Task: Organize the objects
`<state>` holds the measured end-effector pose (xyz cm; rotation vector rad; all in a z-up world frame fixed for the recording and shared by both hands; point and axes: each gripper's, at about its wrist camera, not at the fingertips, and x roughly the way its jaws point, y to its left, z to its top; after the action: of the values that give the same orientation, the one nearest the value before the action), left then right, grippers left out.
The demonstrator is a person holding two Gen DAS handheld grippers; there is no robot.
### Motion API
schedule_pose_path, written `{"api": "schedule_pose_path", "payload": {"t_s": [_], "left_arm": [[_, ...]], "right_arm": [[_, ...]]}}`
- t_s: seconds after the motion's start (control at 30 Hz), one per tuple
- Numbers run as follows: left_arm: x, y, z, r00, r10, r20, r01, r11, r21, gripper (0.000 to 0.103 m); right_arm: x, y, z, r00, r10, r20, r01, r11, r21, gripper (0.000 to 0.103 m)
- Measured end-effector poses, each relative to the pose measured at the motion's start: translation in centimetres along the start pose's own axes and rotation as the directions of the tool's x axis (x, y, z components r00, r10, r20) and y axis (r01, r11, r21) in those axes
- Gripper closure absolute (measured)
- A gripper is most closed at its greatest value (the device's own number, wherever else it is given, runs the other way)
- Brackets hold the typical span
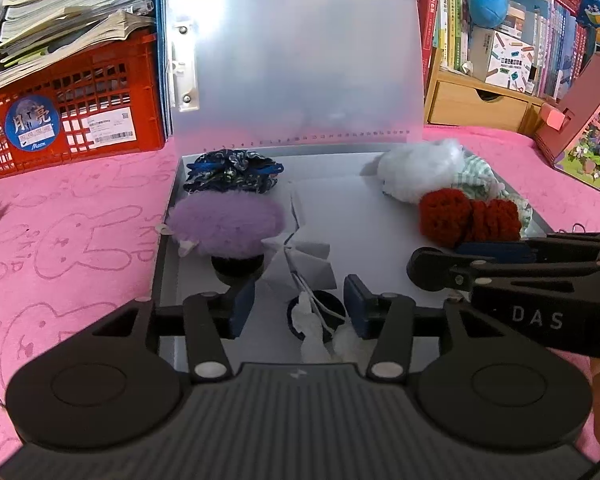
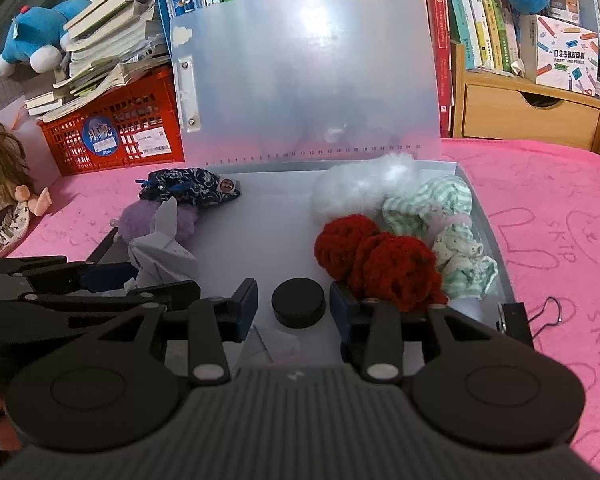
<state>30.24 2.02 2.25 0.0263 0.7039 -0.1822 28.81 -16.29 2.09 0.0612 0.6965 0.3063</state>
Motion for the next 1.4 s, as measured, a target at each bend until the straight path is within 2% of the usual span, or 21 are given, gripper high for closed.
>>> {"api": "schedule_pose_path", "payload": {"t_s": [0.27, 0.4, 0.6, 0.77, 0.83, 1.1, 1.23, 1.4], "left_arm": [[-0.6, 0.2, -0.1, 1.000, 0.013, 0.002, -0.013, 1.000, -0.024, 0.040], [-1.1, 0.2, -0.1, 1.000, 0.028, 0.012, -0.027, 0.999, -0.031, 0.033], [-1.9, 0.6, 0.0, 0.998, 0.050, 0.040, -0.048, 0.998, -0.049, 0.021], [-2.5, 0.6, 0.1, 0.997, 0.061, 0.054, -0.058, 0.997, -0.054, 0.016], [-2.6, 0.6, 0.1, 0.996, 0.071, 0.058, -0.068, 0.996, -0.051, 0.014], [-3.1, 0.7, -0.1, 0.994, 0.082, 0.067, -0.078, 0.996, -0.053, 0.008], [-3.3, 0.6, -0.3, 0.994, 0.076, 0.074, -0.073, 0.996, -0.049, 0.008], [-3.6, 0.3, -0.4, 0.994, 0.065, 0.083, -0.062, 0.997, -0.041, 0.007]], "right_arm": [[-0.6, -0.2, -0.1, 1.000, -0.001, 0.011, 0.001, 1.000, 0.012, 0.039], [-1.1, -0.4, 0.0, 1.000, -0.003, 0.020, 0.002, 1.000, 0.027, 0.036], [-2.0, -0.7, 0.2, 0.998, -0.015, 0.053, 0.013, 0.999, 0.040, 0.025], [-3.0, -0.6, 0.2, 0.995, -0.033, 0.091, 0.029, 0.999, 0.036, 0.014], [-3.2, -0.5, 0.3, 0.994, -0.044, 0.102, 0.041, 0.999, 0.031, 0.013], [-3.7, -0.7, 0.2, 0.991, -0.063, 0.120, 0.058, 0.997, 0.046, 0.009], [-3.9, -0.9, 0.0, 0.989, -0.074, 0.128, 0.067, 0.996, 0.061, 0.000], [-4.4, -1.3, -0.1, 0.986, -0.080, 0.148, 0.071, 0.995, 0.067, 0.000]]}}
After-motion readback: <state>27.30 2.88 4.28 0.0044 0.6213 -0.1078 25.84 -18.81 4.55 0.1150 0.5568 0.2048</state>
